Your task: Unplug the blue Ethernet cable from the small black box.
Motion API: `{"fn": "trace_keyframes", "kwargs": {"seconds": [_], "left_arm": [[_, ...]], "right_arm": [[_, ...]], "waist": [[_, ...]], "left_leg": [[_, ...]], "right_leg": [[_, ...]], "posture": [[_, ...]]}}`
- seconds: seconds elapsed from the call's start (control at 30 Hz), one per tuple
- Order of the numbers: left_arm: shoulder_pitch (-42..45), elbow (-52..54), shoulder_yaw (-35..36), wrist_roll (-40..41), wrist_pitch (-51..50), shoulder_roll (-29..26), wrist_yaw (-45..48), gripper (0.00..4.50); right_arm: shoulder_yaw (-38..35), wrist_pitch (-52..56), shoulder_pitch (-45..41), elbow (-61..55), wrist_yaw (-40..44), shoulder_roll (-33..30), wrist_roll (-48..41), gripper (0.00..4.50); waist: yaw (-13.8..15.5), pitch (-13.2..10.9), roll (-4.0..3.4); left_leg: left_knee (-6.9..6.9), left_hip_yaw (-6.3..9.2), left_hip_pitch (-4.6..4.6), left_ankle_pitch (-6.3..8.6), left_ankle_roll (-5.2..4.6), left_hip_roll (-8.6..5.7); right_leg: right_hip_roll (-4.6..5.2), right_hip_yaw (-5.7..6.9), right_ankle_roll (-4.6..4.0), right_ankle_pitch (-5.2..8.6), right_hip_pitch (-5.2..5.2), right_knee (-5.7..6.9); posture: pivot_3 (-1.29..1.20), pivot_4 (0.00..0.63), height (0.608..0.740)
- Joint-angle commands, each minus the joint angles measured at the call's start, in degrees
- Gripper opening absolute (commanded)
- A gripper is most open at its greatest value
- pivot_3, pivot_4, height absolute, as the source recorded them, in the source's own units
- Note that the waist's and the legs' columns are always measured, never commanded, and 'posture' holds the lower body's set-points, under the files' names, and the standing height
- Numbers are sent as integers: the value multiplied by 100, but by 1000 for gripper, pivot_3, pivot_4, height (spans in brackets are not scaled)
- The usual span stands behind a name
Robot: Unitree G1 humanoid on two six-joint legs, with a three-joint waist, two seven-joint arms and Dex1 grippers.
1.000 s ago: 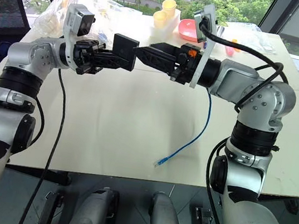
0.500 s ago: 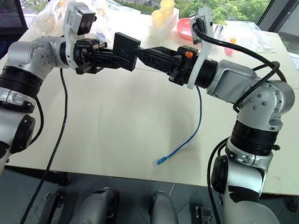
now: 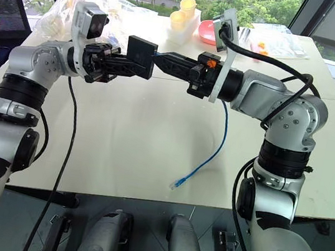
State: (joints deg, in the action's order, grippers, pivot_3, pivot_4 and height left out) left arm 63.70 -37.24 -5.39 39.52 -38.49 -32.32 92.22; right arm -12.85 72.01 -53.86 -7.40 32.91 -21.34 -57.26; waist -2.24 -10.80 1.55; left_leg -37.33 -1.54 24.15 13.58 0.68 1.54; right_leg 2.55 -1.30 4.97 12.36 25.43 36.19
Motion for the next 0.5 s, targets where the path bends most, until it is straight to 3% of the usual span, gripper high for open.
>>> {"fn": "trace_keyframes", "kwargs": {"seconds": [0.03,0.5], "left_arm": [[92,170,120,145,-42,-50,28,532],[75,180,173,144,-74,-46,28,532]], "right_arm": [[-241,-141,5,-72,18,45,-336,20],[-230,-287,231,-28,-109,116,-633,4]], "waist": [[-1,0,0],[-2,0,0]], "left_leg": [[0,0,0,0,0,0],[0,1,0,0,0,0]], "right_leg": [[0,0,0,0,0,0],[0,1,0,0,0,0]], "posture": [[0,150,740],[0,150,740]]}}
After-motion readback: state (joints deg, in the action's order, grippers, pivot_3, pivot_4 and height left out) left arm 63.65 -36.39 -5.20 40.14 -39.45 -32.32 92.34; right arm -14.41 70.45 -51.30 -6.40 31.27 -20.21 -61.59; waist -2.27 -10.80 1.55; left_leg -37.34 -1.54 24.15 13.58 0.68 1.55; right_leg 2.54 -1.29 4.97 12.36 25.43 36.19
